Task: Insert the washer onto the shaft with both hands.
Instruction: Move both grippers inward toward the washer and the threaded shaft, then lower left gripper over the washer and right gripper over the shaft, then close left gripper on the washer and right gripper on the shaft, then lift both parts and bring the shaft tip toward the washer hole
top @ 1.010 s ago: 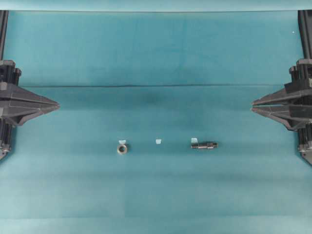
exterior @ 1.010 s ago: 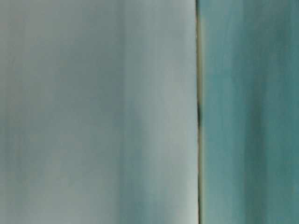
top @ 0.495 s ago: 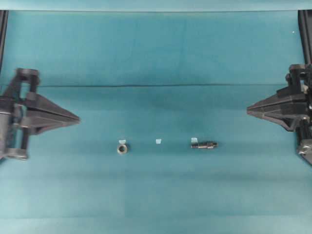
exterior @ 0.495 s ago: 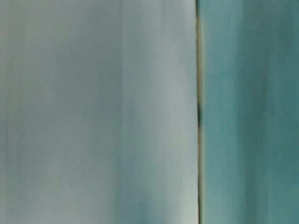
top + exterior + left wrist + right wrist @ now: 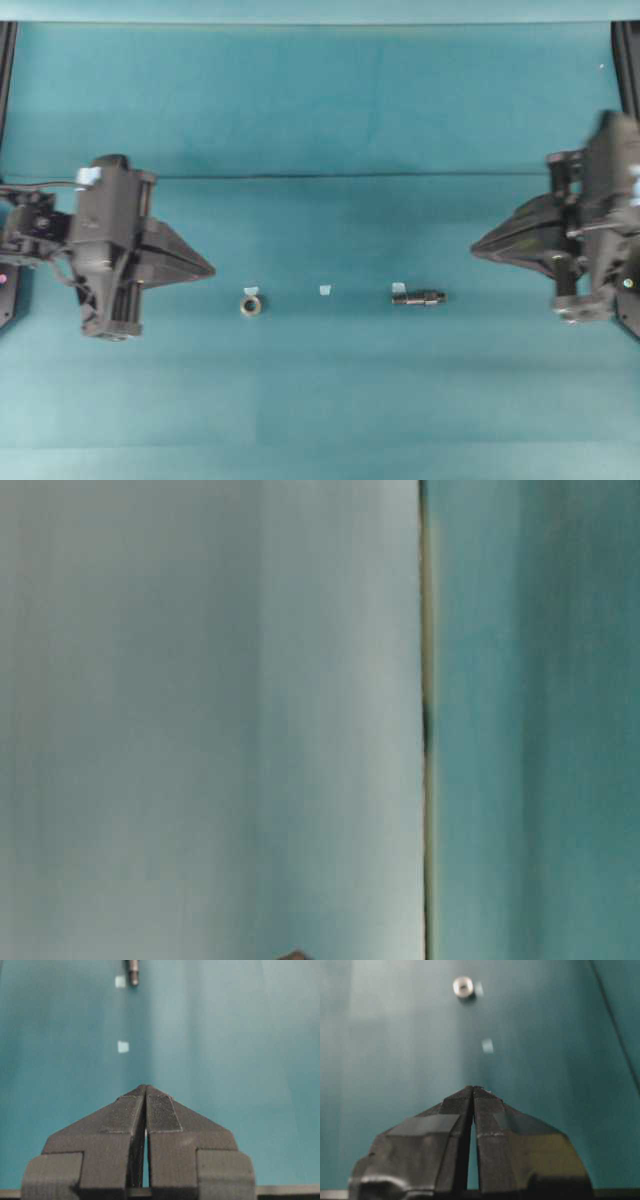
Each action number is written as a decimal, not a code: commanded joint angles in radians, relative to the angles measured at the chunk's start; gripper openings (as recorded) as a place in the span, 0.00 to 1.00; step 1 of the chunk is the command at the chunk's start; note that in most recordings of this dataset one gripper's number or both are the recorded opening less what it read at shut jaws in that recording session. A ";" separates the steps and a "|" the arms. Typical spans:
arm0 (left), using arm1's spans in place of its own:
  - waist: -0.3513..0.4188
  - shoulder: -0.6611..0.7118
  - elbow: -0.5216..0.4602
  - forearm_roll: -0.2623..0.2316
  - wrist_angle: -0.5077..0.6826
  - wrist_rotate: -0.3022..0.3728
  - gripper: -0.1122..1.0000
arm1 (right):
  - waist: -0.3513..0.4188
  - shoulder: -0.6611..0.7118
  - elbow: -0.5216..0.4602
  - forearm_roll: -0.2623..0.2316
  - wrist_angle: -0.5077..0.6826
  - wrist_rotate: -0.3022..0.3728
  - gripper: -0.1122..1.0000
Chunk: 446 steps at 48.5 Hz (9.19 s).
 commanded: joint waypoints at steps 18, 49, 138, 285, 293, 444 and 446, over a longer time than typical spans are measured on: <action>-0.006 0.150 -0.115 0.002 0.156 -0.002 0.12 | 0.008 0.276 -0.143 -0.012 0.230 0.000 0.03; -0.054 0.330 -0.204 0.003 0.213 -0.008 0.12 | 0.043 0.494 -0.230 -0.021 0.244 0.000 0.04; -0.011 0.552 -0.229 0.009 0.170 -0.103 0.91 | 0.071 0.643 -0.219 -0.052 0.219 -0.057 0.95; -0.017 0.607 -0.202 0.009 0.075 -0.109 0.82 | 0.017 0.724 -0.207 -0.052 0.146 -0.052 0.80; -0.021 0.607 -0.202 0.009 0.075 -0.103 0.50 | 0.017 0.727 -0.210 -0.051 0.160 -0.052 0.48; -0.029 0.417 -0.094 0.009 -0.646 -0.095 0.40 | 0.146 0.517 0.020 0.041 -0.646 0.014 0.10; -0.029 0.433 -0.103 0.009 -0.646 -0.095 0.40 | 0.147 0.520 0.017 0.041 -0.650 0.014 0.10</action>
